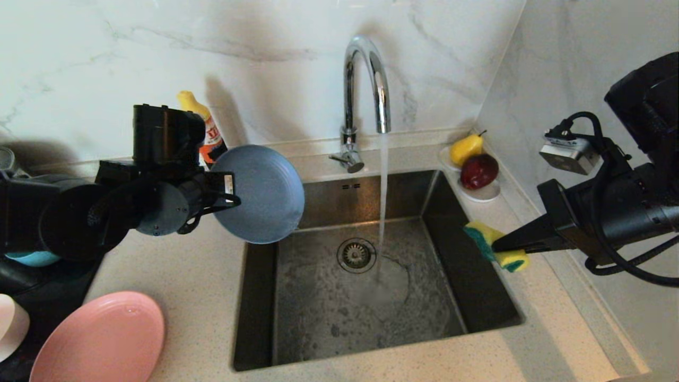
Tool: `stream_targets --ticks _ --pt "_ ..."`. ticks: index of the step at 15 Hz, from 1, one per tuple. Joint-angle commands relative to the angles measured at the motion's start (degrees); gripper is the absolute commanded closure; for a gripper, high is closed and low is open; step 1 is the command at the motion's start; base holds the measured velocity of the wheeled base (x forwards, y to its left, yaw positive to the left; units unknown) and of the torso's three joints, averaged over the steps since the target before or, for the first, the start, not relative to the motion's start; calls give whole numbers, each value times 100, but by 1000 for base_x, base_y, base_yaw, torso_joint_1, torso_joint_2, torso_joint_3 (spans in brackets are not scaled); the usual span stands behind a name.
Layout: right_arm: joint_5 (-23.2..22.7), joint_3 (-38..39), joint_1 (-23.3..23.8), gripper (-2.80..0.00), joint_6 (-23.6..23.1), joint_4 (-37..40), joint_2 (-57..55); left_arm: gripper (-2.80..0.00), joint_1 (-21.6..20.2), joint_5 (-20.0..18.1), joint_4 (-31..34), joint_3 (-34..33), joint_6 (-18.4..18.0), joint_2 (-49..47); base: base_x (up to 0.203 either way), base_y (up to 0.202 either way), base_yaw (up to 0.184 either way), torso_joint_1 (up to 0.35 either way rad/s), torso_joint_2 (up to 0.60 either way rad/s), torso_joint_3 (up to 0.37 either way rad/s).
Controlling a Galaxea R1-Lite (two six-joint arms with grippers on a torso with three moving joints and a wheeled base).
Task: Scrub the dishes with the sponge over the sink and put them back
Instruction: Place the plate on the table
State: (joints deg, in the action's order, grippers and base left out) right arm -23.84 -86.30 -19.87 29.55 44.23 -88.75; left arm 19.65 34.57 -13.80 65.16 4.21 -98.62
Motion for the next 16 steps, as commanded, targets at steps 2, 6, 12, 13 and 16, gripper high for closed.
stream_targets --ticks 2,6,12,13,16 --pt "-15 1 -1 0 16 24 -2 0 -617 -286 68 1 181 10 0 0 0 0 0 0" --pt "-15 0 -26 0 16 24 -46 0 -1558 -1289 637 38 744 127 0 0 0 0 0 0" --pt "-15 -88 -61 0 -11 24 -37 0 -2997 -2762 1126 88 1226 195 0 0 0 0 0 0" --pt "-8 -84 -134 0 18 24 -37 0 -3189 -2920 1131 60 1270 176 0 0 0 0 0 0" --pt "-6 -80 -193 0 42 24 -81 0 -3729 -3236 1146 30 1398 -47 0 0 0 0 0 0"
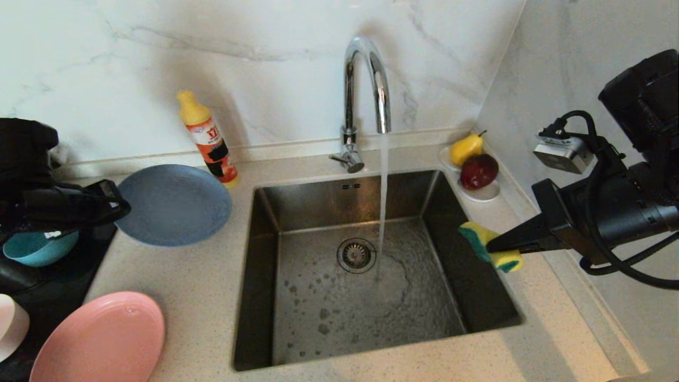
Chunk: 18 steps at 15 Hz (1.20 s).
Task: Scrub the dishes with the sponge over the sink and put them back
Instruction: Place the plate on the table
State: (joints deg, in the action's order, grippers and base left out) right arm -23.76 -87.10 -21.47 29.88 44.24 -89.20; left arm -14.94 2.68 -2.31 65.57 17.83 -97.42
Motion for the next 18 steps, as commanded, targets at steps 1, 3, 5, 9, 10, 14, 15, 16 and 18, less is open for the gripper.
stream_targets --ticks 1,3,5,9,10,14,15,16,18 --pt "-15 0 -32 0 1 23 -45 0 -417 -107 -11 -10 62 -250 0 0 0 0 0 0" --pt "-15 20 -69 0 9 23 -65 0 -628 -371 -27 -9 74 -355 0 0 0 0 0 0" --pt "-15 27 -76 0 1 23 -80 0 -750 -469 -68 38 80 -484 0 0 0 0 0 0" --pt "-15 82 -76 0 -34 23 -54 0 -795 -953 -85 56 461 -723 0 0 0 0 0 0" --pt "-15 106 -76 0 -34 23 -54 0 -837 -977 -86 103 482 -796 0 0 0 0 0 0" --pt "-23 141 -76 0 -34 23 -54 -280 -931 -980 -26 271 503 -883 0 0 0 0 0 0" --pt "-23 132 -76 0 -34 23 -54 -280 -1006 -980 -26 309 502 -882 0 0 0 0 0 0" --pt "-23 132 -76 0 -34 23 -50 -280 -1078 -975 -25 356 498 -867 0 0 0 0 0 0" --pt "-22 132 -103 0 -26 23 -36 -280 -1161 -971 11 389 501 -797 0 0 0 0 0 0"
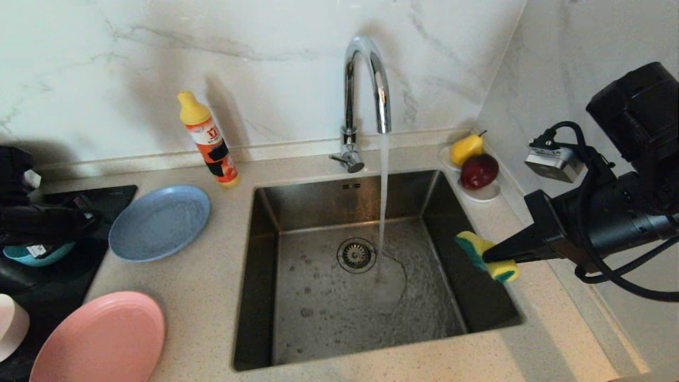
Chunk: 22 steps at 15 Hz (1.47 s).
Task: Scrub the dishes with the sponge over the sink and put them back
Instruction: Place the plate on the table, then wash the plate
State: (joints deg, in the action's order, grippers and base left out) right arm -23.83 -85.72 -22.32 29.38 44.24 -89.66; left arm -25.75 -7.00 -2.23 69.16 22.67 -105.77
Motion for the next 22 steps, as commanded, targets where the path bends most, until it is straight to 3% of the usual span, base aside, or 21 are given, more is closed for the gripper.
stream_targets --ticks 1,3,5,6,7,11,12,15,18,19,22 --pt "-16 3 -27 0 24 23 1 -280 -95 -3 47 16 17 135 0 0 0 0 0 0" --pt "-7 21 -27 0 26 23 10 -280 -98 -1 526 -1 -43 422 0 0 0 0 0 0" --pt "-7 57 -18 0 24 23 37 -280 -183 7 1277 70 -340 559 0 0 0 0 0 0" --pt "-7 108 -18 0 24 23 66 0 -246 4 1564 35 -514 647 0 0 0 0 0 0" --pt "-7 123 -18 0 24 18 80 0 -311 5 1902 -17 -765 762 0 0 0 0 0 0" --pt "1 126 -18 0 24 15 -7 0 -919 29 3373 -119 -2681 897 0 0 0 0 0 0" --pt "-7 126 -18 0 15 15 -11 0 -1084 50 3564 -186 -2929 948 0 0 0 0 0 0" --pt "-7 135 -18 0 15 15 -7 0 -1246 351 3580 -506 -2974 958 0 0 0 0 0 0" --pt "-7 175 -18 0 15 20 1 0 -1240 360 3292 -1102 -3012 962 0 0 0 0 0 0" --pt "-7 193 -18 0 15 23 15 -280 -1240 355 3044 -1345 -3014 951 0 0 0 0 0 0" --pt "-7 258 -18 0 15 15 8 -280 -1240 221 2466 -1712 -2940 857 0 0 0 0 0 0"
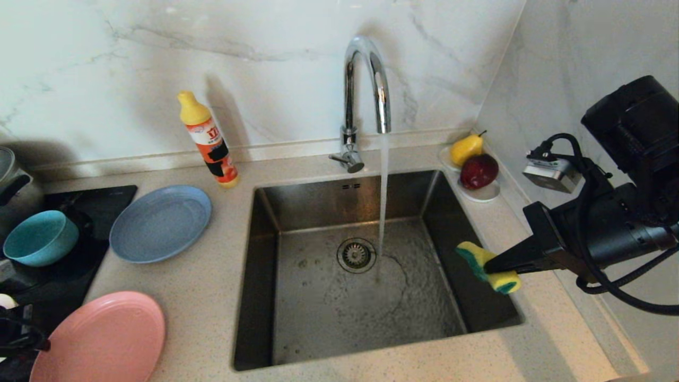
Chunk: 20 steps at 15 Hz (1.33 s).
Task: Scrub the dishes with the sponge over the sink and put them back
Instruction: Wash the plate
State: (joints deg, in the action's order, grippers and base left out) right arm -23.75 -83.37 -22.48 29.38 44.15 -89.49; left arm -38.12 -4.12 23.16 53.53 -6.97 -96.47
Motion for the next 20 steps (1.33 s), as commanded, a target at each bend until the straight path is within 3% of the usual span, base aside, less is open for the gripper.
stream_targets --ticks 1,4,10,14,16,20 --pt "-22 34 -2 0 15 23 -24 -280 -2 -137 -75 -141 77 -74 0 0 0 0 0 0" --pt "-24 58 -11 0 15 -49 -42 -280 -2 -339 -84 -141 241 -119 0 0 0 0 0 0" --pt "-24 102 -10 0 15 -82 2 -280 6 -1352 -151 -165 798 -126 0 0 0 0 0 0" --pt "-24 93 -11 0 15 -82 11 -280 17 -1425 -1096 -633 951 -205 0 0 0 0 0 0" --pt "-24 102 -11 0 15 -82 2 -280 33 -1466 -1191 -725 1034 -206 0 0 0 0 0 0" --pt "-24 190 -11 0 15 -82 28 -280 50 -2003 -1157 -694 1315 -90 0 0 0 0 0 0"
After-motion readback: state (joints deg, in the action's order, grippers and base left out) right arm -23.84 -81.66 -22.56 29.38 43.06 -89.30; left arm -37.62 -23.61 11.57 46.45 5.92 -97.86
